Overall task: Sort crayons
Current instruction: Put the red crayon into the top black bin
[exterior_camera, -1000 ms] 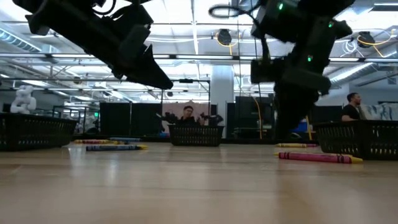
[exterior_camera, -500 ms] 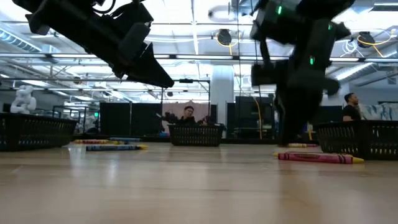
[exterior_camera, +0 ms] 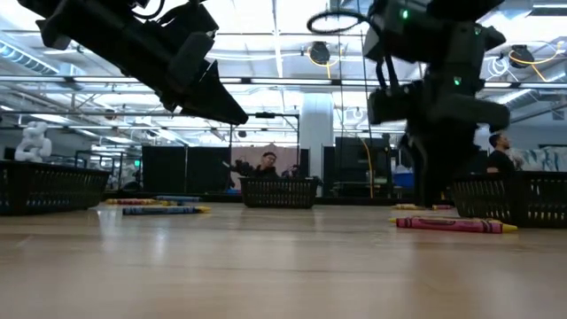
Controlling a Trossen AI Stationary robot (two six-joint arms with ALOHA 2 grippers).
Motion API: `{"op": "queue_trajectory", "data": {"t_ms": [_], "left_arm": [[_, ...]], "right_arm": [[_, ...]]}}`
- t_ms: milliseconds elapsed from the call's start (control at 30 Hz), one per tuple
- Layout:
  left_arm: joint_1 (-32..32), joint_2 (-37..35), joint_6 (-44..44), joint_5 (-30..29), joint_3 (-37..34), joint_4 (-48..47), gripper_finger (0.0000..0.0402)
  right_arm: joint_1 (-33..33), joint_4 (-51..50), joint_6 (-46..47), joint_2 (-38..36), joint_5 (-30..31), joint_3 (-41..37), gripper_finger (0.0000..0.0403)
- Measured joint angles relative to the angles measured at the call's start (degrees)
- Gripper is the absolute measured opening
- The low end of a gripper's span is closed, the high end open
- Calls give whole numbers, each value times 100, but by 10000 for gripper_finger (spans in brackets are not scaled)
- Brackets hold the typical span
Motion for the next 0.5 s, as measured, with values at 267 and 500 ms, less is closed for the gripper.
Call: {"op": "queue_trajectory", "data": {"t_ms": [267,500], "left_arm": [[0,0,2,0,0,-1,148],[0,0,7,0,0,-3,148]], "right_arm": [[2,-83,-113,274,-84,0,114],[-7,-82,-77,69,140,-2,114]]}}
